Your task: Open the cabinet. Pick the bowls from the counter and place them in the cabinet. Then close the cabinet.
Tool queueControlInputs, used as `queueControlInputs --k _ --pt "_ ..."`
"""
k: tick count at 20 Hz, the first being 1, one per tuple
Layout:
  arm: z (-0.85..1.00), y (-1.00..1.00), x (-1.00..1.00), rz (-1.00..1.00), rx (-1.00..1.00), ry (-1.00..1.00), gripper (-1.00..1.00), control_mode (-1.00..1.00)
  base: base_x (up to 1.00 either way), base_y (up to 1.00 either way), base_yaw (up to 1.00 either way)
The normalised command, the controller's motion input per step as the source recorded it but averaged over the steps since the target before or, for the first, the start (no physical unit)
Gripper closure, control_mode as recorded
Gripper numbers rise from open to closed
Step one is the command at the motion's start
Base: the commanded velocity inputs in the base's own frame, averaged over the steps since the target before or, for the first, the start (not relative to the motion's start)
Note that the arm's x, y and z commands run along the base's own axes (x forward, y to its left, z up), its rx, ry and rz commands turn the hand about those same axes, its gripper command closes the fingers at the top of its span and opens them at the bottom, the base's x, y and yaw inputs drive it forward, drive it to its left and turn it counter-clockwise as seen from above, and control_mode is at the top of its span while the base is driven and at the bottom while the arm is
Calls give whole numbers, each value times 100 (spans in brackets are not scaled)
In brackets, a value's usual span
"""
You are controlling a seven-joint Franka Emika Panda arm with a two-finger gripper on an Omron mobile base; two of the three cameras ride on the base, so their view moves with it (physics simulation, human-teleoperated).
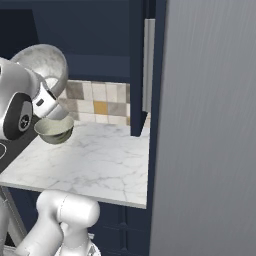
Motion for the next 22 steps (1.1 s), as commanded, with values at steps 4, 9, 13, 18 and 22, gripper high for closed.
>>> queueControlInputs --k 4,9,13,18,22 --pt "0 8 56 0 0 0 100 -100 0 0 0" --pt "0 8 52 2 1 2 100 -100 0 0 0" --pt "0 6 43 8 1 3 100 -100 0 0 0" --pt "3 20 32 6 1 0 100 -100 0 0 0" --pt "14 32 30 2 1 0 100 -100 0 0 0"
